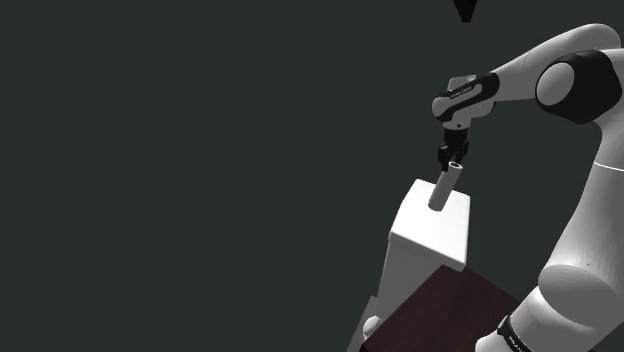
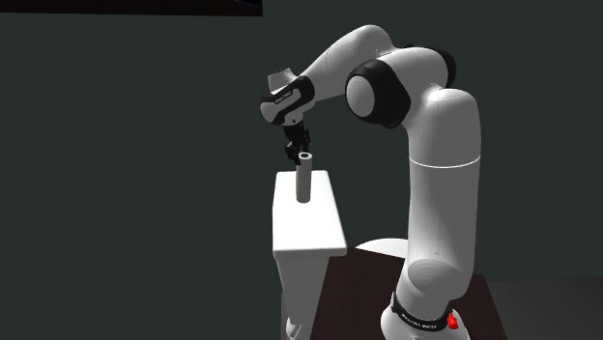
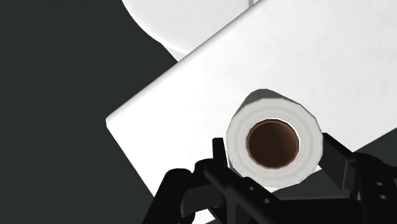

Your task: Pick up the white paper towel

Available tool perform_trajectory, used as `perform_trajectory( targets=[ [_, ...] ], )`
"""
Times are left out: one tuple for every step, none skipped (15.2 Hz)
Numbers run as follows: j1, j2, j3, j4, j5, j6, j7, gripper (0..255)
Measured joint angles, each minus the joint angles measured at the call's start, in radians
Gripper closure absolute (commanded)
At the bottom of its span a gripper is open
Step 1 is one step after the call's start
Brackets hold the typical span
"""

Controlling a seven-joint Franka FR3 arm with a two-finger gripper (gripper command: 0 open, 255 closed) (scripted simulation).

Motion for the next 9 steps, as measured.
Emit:
perform_trajectory(
  targets=[
    [0.001, -0.001, 0.001, -0.004, -0.002, 0.003, 0.000, 255],
    [0.003, -0.004, 0.001, -0.009, -0.004, 0.005, 0.001, 255],
    [0.003, -0.004, 0.001, -0.010, -0.005, 0.005, 0.002, 255],
    [0.003, -0.004, 0.001, -0.010, -0.004, 0.005, 0.000, 255],
    [0.003, -0.004, 0.002, -0.010, -0.005, 0.003, 0.000, 255],
    [0.003, -0.003, 0.002, -0.009, -0.005, 0.002, 0.000, 255],
    [0.003, -0.004, 0.001, -0.010, -0.005, 0.003, 0.002, 255],
    [0.003, -0.003, 0.002, -0.009, -0.008, 0.001, 0.000, 255],
    [0.002, -0.003, 0.003, -0.006, -0.012, -0.006, 0.000, 255]
  ],
)
